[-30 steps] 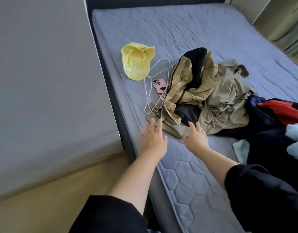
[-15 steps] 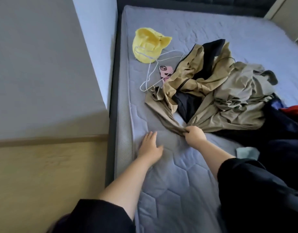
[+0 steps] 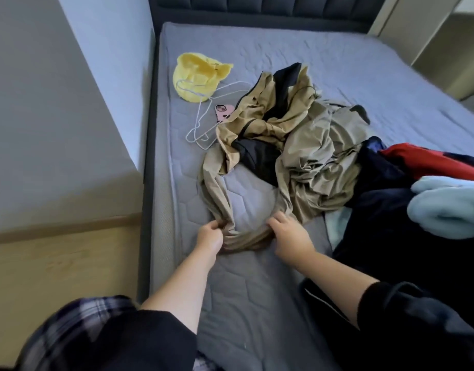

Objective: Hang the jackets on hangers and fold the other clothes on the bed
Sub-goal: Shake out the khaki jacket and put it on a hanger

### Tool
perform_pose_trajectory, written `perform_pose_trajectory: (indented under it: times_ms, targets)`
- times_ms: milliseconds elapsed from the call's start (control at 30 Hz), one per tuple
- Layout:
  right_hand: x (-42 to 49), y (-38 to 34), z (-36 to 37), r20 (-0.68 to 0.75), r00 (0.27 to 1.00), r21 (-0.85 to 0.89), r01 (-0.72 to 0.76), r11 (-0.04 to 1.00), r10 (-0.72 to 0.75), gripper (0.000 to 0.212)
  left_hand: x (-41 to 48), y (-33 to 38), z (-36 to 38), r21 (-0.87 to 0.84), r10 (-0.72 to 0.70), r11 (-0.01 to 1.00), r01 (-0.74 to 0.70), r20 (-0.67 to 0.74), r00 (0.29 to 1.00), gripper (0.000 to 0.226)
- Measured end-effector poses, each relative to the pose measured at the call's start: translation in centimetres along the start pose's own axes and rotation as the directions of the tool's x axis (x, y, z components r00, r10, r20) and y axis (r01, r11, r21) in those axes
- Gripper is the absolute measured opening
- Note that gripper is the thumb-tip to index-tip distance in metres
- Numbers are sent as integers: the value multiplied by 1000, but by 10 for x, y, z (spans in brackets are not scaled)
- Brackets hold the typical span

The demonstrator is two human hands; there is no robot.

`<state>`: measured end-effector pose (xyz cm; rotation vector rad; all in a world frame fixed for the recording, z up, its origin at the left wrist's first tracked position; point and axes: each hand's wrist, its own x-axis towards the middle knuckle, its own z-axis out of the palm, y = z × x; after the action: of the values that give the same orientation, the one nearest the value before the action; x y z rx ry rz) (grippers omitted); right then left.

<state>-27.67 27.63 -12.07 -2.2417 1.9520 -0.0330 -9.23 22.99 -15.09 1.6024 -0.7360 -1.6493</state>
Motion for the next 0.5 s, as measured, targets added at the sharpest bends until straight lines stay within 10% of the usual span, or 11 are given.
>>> perform_pose_trajectory:
  times_ms: [167,300,400,500]
  targets:
    - [27,46,-20,-154,930,-226,-361,905,333,71,-7,-7,-20,126,-103,987,96,49,993,31]
    - [48,80,-28,125,873,-244,-433,868,471,47,-15,-7,-26,379,-72,925,13,142,987,29]
    - [49,75,-18,168,844,63,-525,849,509,32,-13,5,-26,621,136,758,-199,149,980,31]
    - [48,54,-21,83,808,399,-564,723,584,33,-11,21,-30,535,251,804,-259,90,964,39]
